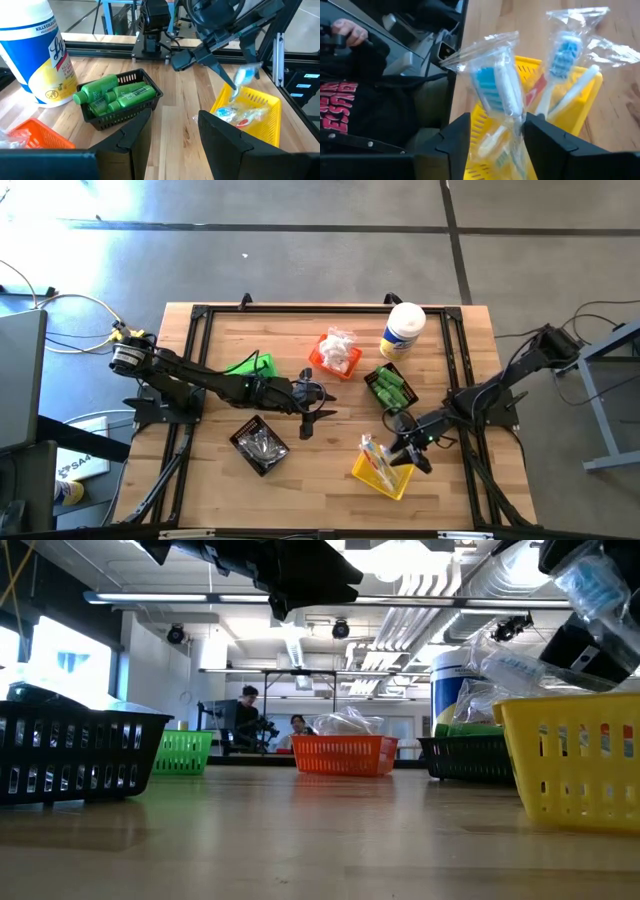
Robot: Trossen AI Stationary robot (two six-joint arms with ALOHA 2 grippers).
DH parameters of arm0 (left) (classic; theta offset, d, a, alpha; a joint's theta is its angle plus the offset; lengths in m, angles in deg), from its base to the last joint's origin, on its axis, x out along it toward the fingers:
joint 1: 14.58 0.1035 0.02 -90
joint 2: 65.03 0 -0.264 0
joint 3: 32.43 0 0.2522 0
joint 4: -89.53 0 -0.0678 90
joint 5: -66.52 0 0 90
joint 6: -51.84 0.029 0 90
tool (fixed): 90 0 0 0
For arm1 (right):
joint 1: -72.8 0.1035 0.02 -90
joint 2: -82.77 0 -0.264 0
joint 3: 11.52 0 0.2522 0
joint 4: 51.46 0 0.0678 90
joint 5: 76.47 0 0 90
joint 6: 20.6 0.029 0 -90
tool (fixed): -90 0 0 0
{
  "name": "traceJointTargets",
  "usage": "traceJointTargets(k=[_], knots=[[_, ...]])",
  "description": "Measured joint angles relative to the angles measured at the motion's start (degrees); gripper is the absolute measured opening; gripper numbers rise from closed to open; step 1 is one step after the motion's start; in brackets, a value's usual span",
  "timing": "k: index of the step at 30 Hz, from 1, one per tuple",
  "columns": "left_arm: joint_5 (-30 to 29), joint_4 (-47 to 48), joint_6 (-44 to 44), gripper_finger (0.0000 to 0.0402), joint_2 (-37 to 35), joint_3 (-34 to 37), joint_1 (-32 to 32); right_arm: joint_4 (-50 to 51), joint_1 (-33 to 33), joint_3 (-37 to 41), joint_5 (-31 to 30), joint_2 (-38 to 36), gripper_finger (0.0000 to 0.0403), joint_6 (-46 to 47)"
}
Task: Pick & Place Travel size toiletries
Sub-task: Put the blue toothbrush into the yellow bin, then return to Home Position
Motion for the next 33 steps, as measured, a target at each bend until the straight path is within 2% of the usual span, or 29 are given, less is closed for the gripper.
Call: traceJointTargets(k=[7, 20, 33], knots=[[0.0, 0.0, 0.0, 0.0159, 0.0, 0.0, 0.0, 0.0, -0.1, 0.0, 0.9, 0.0, 0.0193, 0.3], [0.0, 0.0, 0.0, 0.0159, 0.0, 0.0, 0.0, 0.0, -2.1, 0.0, 7.8, -1.5, 0.0188, -0.4], [-0.2, 0.0, 0.0, 0.0159, 0.0, 0.0, 0.0, -0.5, -10.3, 0.0, 7.1, -9.0, 0.0187, -16.0]])
